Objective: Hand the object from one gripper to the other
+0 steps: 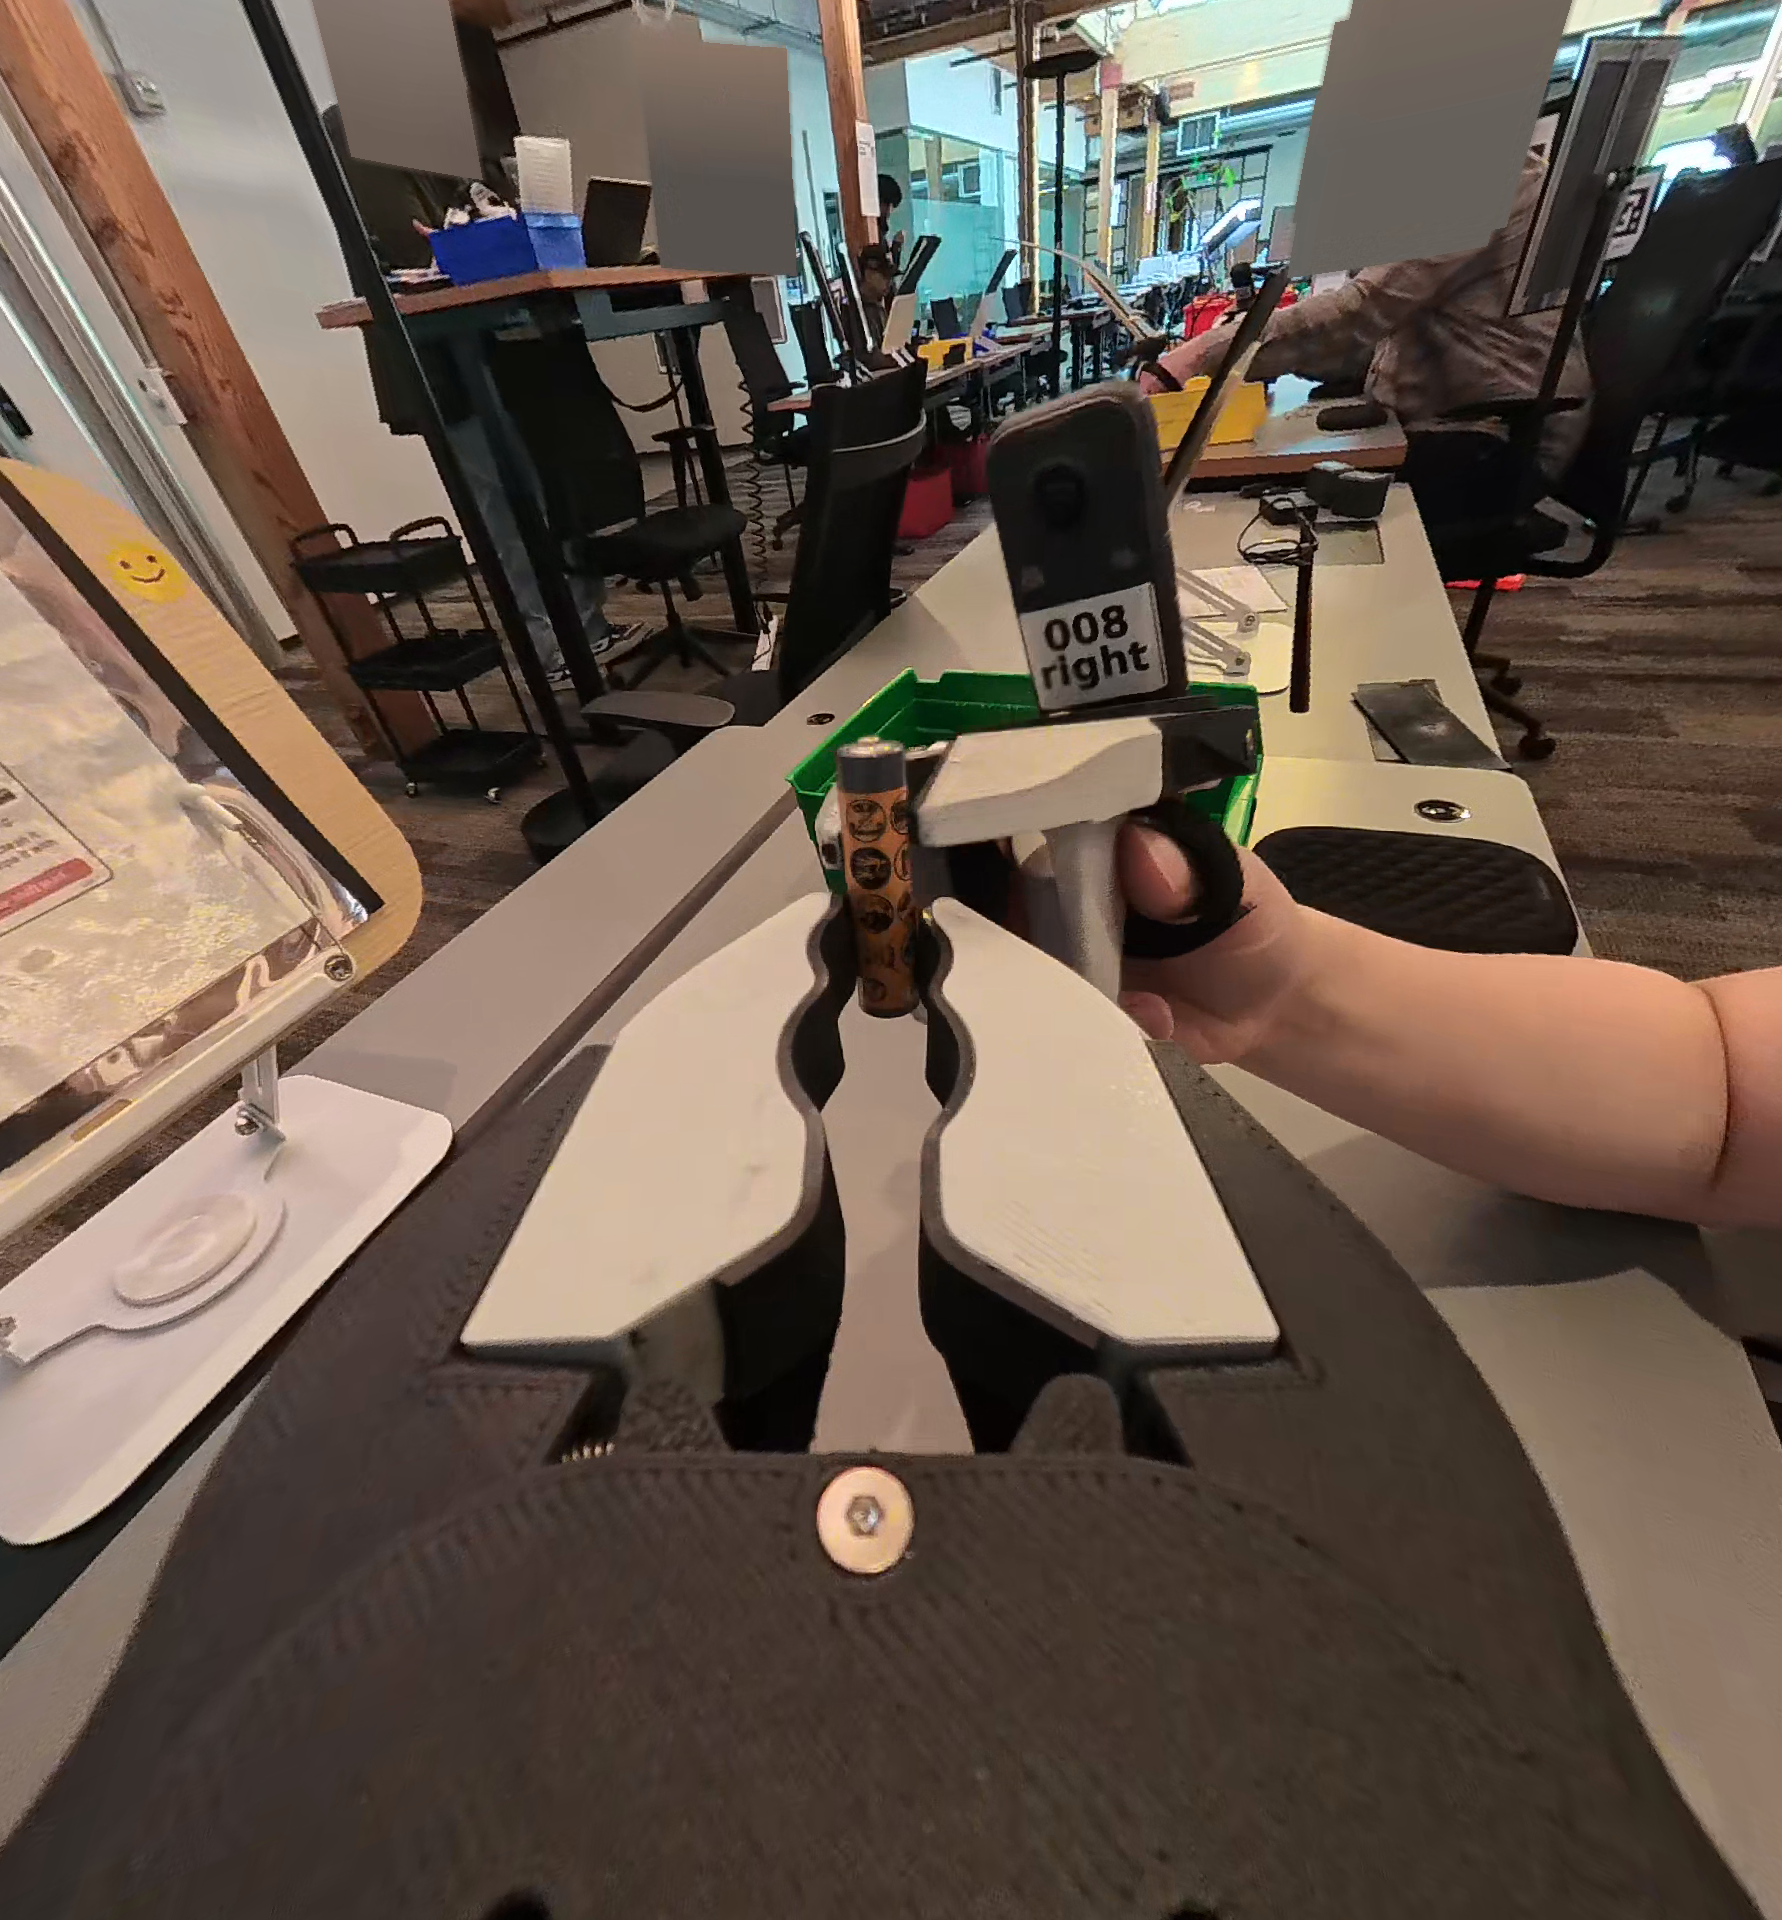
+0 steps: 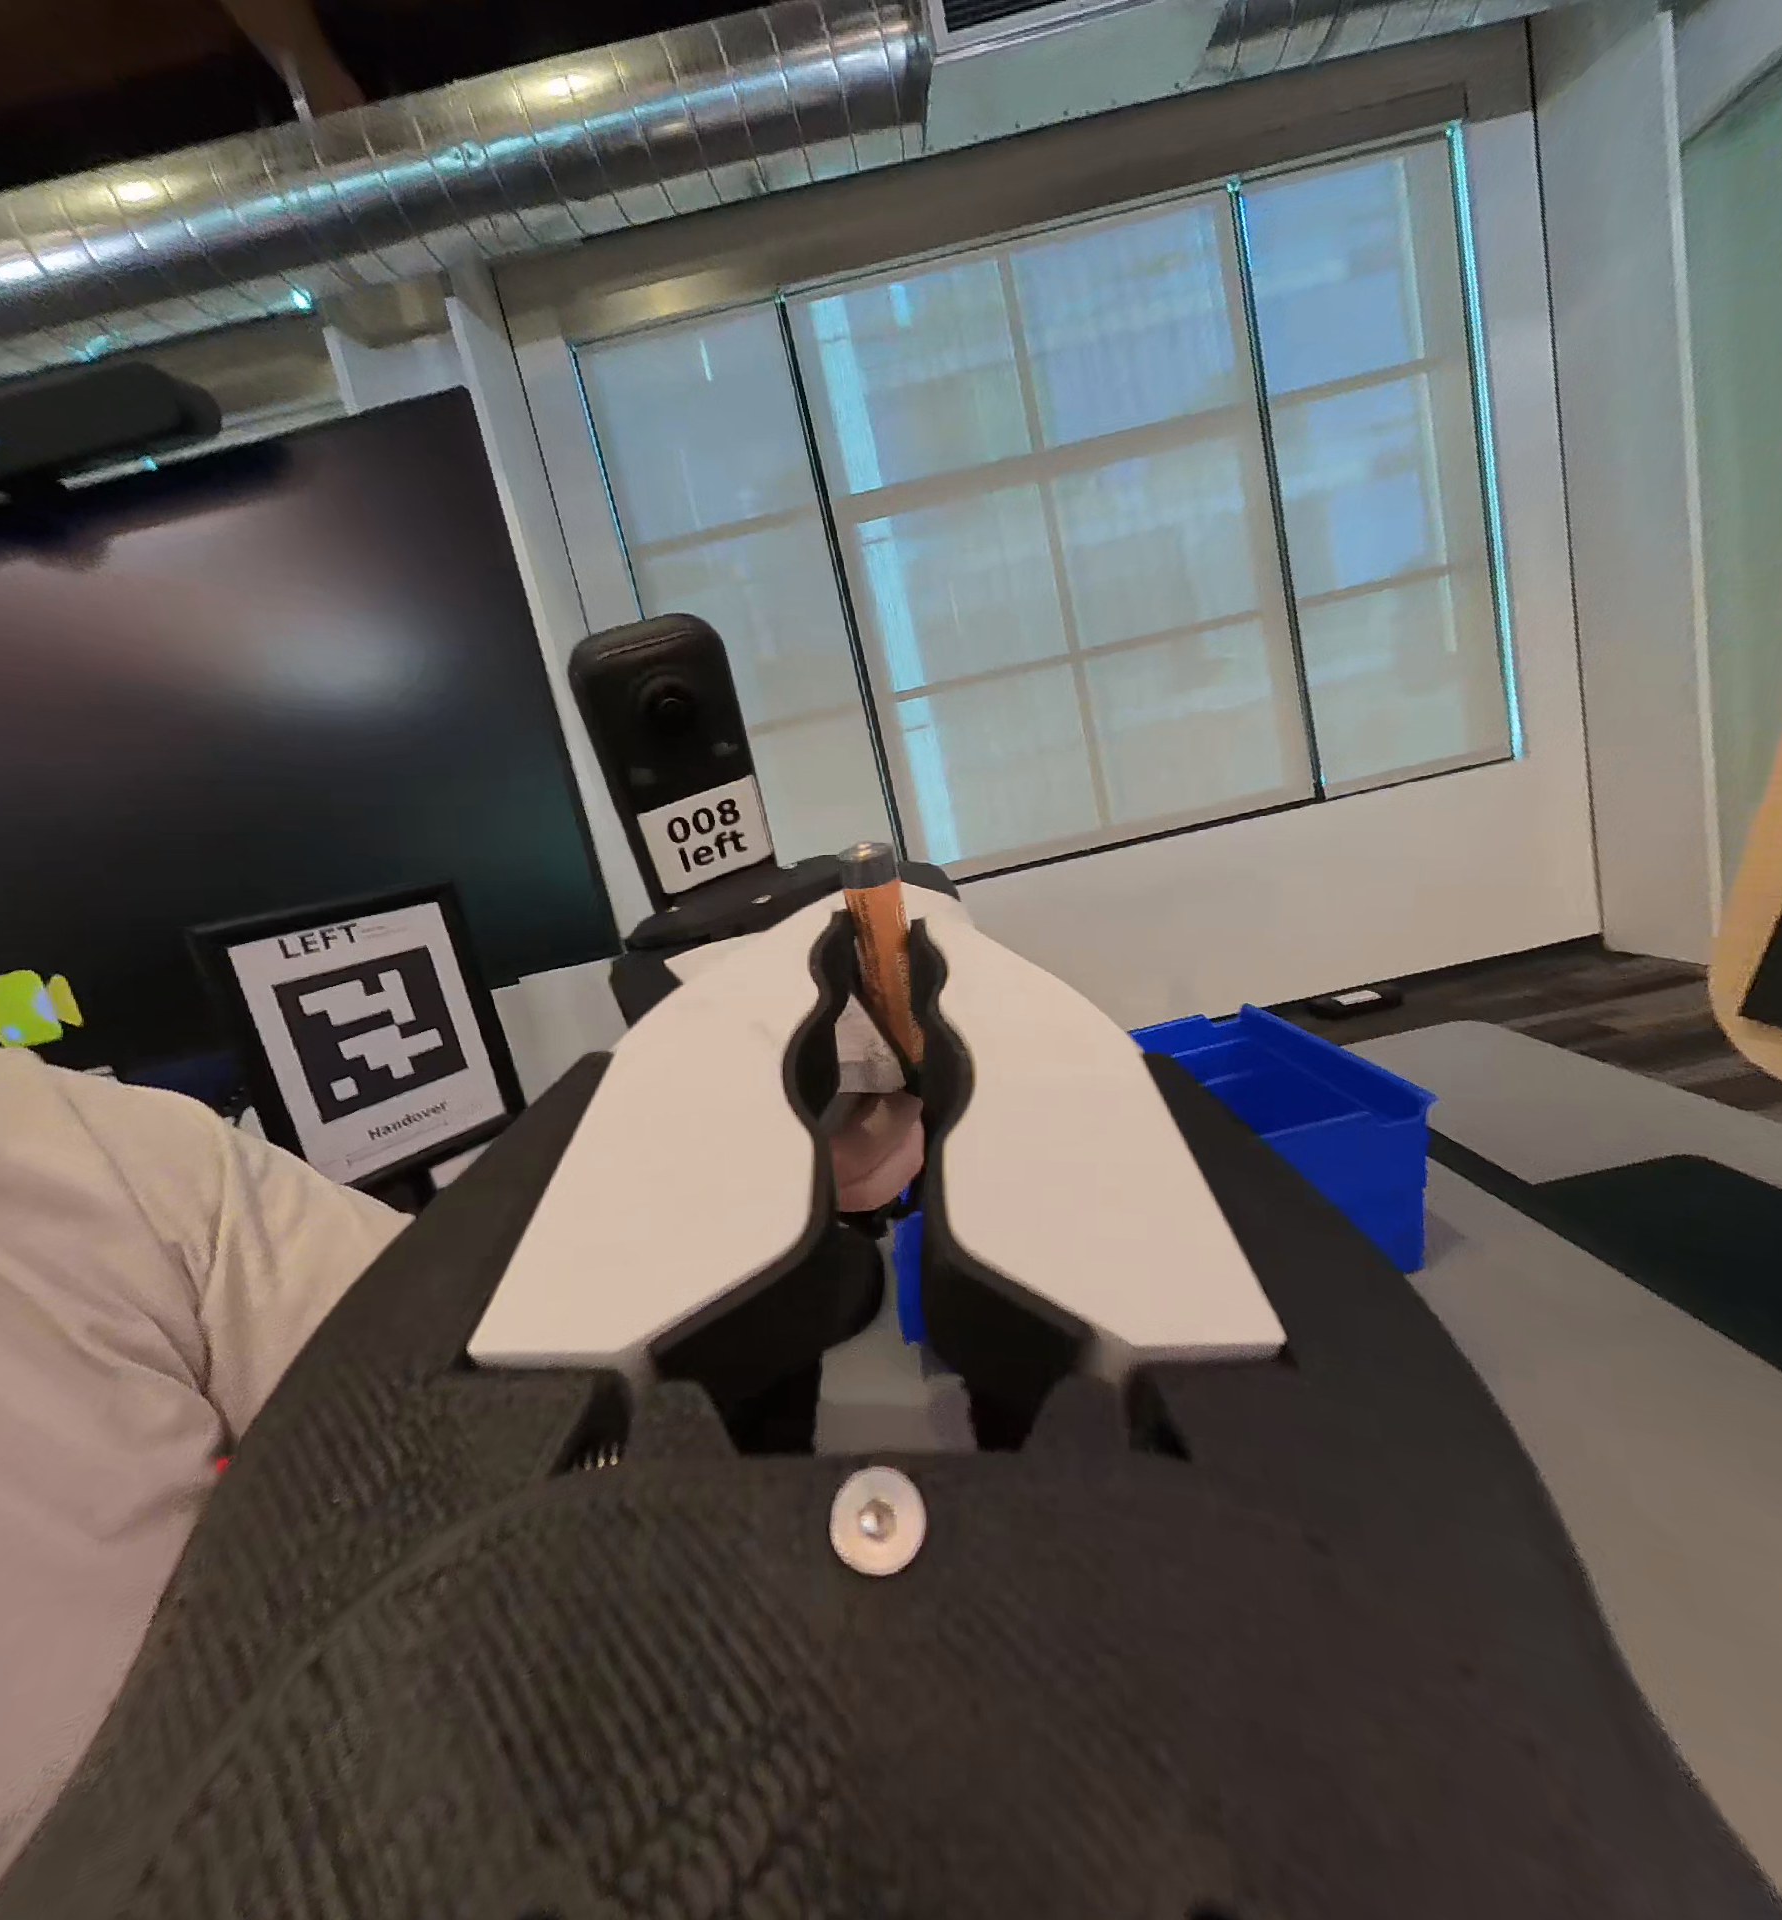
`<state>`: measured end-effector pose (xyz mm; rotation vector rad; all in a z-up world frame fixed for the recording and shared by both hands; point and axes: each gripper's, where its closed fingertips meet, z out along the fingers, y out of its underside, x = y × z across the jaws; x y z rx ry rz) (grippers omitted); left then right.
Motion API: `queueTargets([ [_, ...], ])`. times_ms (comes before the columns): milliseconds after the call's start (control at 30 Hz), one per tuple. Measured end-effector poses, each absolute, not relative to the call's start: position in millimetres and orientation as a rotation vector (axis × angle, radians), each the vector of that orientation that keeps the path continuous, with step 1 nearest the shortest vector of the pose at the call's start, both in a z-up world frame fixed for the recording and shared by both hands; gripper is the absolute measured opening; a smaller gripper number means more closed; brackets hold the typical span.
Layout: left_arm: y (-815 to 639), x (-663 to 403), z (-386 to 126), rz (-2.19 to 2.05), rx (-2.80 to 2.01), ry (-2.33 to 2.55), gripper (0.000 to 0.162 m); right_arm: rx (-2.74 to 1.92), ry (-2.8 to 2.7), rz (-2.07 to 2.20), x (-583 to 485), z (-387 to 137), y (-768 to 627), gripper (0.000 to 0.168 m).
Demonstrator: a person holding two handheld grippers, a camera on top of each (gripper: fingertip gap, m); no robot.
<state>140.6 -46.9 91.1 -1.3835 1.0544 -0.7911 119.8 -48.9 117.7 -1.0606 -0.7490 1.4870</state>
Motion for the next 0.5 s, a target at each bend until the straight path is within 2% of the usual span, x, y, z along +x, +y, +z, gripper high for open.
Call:
queueTargets([
  [33,-46.6,140.8,90.5,-0.785,-1.381,1.056,0.011,-1.066,-0.76,1.456,120.7,117.0,-47.9,0.011],
  [233,-39.8,128.2,89.1,-0.691,-1.432,1.05,0.044,-1.019,-0.807,0.983,134.4,124.0,-41.1,0.01],
  [400,-52.9,117.2,116.8,-0.853,-1.429,0.923,0.04,-0.873,-0.955,0.263,136.6,122.9,-44.4,0.01],
  [500,-61.5,120.5,121.4,-0.916,-1.447,0.892,0.037,-0.78,-1.01,-0.003,129.9,120.8,-50.7,0.01],
])
